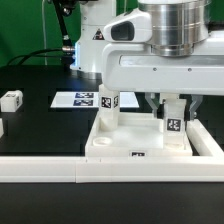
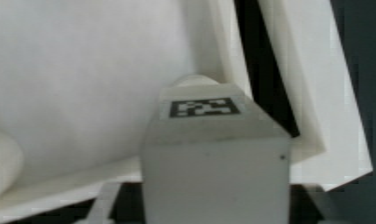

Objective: Assemble square table

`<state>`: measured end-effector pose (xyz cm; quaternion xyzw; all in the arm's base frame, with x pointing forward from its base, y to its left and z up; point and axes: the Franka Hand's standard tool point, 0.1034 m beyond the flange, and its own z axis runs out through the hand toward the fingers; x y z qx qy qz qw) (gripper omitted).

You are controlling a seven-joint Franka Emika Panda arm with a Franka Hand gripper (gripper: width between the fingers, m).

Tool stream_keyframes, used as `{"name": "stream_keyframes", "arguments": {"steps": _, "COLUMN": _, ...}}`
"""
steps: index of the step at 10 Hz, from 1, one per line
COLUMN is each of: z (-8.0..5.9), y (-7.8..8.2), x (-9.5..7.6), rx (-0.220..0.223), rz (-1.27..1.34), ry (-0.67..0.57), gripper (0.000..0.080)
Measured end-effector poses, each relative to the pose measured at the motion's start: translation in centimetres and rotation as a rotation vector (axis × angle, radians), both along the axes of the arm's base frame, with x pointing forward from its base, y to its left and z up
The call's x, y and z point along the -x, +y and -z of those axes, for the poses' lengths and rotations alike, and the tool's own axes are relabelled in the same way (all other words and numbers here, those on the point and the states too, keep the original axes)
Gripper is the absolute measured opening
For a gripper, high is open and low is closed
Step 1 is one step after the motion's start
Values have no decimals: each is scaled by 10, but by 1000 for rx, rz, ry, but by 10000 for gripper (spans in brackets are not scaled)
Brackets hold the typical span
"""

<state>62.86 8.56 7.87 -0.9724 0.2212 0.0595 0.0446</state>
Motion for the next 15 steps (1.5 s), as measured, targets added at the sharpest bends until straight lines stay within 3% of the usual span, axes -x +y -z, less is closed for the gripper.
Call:
{"name": "stream_keyframes", "arguments": {"steps": 3, "z": 0, "y": 9, "x": -1, "rx": 39, "rz": 387, "ry": 36, "gripper": 290}}
{"name": "stream_keyframes", "arguments": {"steps": 6, "z": 2, "y": 18, "x": -5, "rx": 29, "rz": 827, "ry": 27, "gripper": 290}}
{"name": "stream_keyframes", "arguments": {"steps": 9, "z": 1, "y": 21, "x": -3, "rx": 37, "rz": 1079, "ry": 51, "gripper": 290}}
{"name": "stream_keyframes", "arguments": {"steps": 11, "z": 1, "y": 21, "x": -3, "rx": 35, "rz": 1054, "ry": 50, "gripper": 290}}
{"name": "stream_keyframes", "arguments": {"steps": 13, "z": 1, "y": 30, "x": -3, "rx": 27, "rz": 762, "ry": -2, "gripper": 518}}
{"name": "stream_keyframes", "arguments": {"steps": 14, "z": 0, "y": 38, "x": -4, "rx": 16, "rz": 563, "ry": -39, "gripper": 518}}
{"name": "stream_keyframes", "arguments": {"steps": 15, "z": 0, "y": 37, "x": -4, "rx": 12, "rz": 526, "ry": -42, "gripper": 623}}
